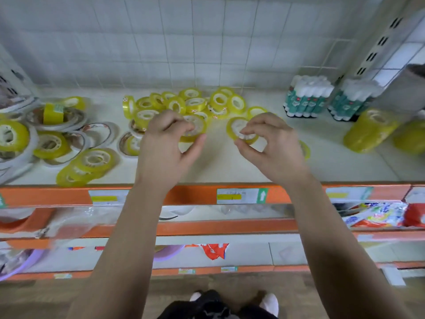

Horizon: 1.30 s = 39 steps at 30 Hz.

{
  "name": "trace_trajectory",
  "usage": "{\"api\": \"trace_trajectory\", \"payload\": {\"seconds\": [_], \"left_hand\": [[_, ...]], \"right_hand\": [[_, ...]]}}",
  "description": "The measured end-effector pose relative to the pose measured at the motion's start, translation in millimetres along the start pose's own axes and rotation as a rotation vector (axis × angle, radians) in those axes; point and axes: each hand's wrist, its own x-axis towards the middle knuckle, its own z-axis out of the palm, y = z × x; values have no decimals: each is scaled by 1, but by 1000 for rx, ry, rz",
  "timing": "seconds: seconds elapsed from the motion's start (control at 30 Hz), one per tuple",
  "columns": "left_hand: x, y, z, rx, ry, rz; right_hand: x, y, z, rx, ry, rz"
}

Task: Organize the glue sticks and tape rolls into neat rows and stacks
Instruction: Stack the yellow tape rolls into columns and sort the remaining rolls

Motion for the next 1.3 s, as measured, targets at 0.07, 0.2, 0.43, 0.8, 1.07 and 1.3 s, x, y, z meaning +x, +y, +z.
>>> {"api": "trace_trajectory", "payload": {"seconds": [0.07,0.2,0.43,0.8,1.07,1.3], "left_hand": [[5,17,19,-51,-32,29],[17,59,57,-88,-75,76],[32,131,116,-153,-140,113],[36,186,161,-132,-136,45],[31,201,169,-112,-129,-21],[28,206,172,-95,-146,-50]], "right_hand": [[-4,16,-22,-31,23,22],[-11,49,-68,-87,73,70],[-23,113,-140,-154,130,101],[-12,184,-185,-154,80,119],[-14,200,-185,-53,-1,92],[-17,203,-186,-67,11,83]]}}
